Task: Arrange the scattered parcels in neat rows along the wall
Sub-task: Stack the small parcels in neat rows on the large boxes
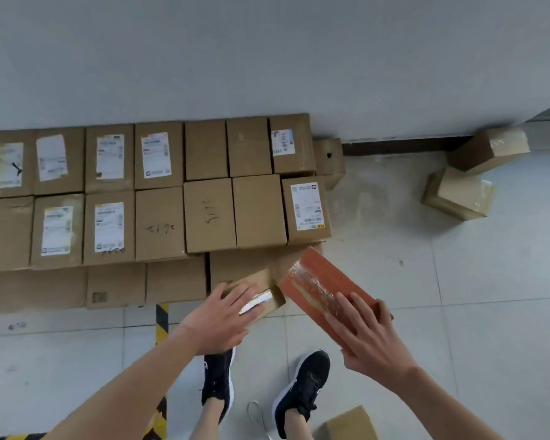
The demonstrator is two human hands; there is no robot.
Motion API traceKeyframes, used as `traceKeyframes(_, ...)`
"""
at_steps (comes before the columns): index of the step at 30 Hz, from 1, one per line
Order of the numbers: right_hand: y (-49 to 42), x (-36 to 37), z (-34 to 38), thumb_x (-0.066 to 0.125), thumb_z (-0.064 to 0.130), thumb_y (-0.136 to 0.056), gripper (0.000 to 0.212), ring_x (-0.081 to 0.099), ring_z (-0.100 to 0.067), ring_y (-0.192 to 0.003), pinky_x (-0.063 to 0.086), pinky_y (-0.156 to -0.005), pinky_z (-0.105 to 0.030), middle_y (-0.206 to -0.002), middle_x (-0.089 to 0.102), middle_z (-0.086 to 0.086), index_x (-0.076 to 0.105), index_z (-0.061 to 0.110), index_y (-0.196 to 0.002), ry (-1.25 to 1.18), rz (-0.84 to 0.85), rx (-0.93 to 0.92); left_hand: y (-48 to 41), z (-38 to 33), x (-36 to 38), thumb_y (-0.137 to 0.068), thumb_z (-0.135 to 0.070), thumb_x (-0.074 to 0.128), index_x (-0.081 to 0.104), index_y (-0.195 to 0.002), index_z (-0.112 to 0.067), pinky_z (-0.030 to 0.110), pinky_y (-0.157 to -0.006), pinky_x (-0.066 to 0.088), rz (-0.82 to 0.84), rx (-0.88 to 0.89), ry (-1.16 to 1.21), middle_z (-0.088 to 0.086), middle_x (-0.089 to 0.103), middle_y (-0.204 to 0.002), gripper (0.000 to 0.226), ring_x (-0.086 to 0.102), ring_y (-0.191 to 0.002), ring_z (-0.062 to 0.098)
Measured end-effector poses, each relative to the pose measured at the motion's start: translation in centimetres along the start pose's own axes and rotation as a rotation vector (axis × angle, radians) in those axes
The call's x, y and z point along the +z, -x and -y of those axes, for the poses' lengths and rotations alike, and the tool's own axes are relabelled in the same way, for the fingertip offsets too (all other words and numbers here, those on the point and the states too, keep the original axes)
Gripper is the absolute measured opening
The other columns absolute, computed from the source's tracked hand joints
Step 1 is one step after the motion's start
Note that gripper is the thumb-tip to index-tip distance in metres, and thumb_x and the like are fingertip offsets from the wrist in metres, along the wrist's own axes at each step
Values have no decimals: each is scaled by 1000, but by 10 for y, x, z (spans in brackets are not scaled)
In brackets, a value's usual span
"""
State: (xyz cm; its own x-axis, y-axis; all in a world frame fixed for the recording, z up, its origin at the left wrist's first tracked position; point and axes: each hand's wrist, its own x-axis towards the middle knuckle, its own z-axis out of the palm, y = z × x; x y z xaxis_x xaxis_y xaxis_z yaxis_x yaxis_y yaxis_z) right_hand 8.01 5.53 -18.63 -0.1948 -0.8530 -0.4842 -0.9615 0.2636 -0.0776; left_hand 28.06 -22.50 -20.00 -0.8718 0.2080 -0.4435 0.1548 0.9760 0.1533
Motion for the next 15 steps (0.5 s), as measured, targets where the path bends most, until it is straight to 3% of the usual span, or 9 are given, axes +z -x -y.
traceKeyframes(4, -55, 6, 11, 71, 44, -70, 87, 43, -40, -134, 38, -94, -69, -153, 36, -17, 38, 24, -148, 203, -6, -269, 41, 51, 46, -90, -51, 56, 36, -145, -17, 54, -97, 45, 14, 40, -90, 21, 35, -152, 68, 37, -136, 36)
traceKeyframes(9, -137, 18, 15, 67, 50, -76, 95, 32, -40, -141, 34, -102, -67, -159, 20, -22, 23, 23, -155, 356, -71, -432, 57, 114, 102, -92, -52, 55, 31, -148, -15, 59, -103, 39, 12, -3, -173, 22, 25, -157, 71, 32, -141, 38)
traceKeyframes(13, -178, 31, 26, 79, 46, -66, 110, 25, -43, -143, 24, -109, -66, -161, 10, -25, 19, 19, -155, 265, -120, -269, 65, 146, 140, -94, -47, 55, 20, -153, -16, 65, -113, 21, 6, -47, -182, 24, 9, -160, 75, 12, -148, 40)
traceKeyframes(15, -193, 33, 36, 80, 47, -64, 112, 22, -46, -144, 19, -109, -70, -160, 12, -25, 19, 19, -155, 218, -122, -183, 79, 157, 153, -95, -41, 55, 2, -156, -20, 67, -114, 7, 36, -52, -167, 25, -11, -160, 84, -7, -148, 40)
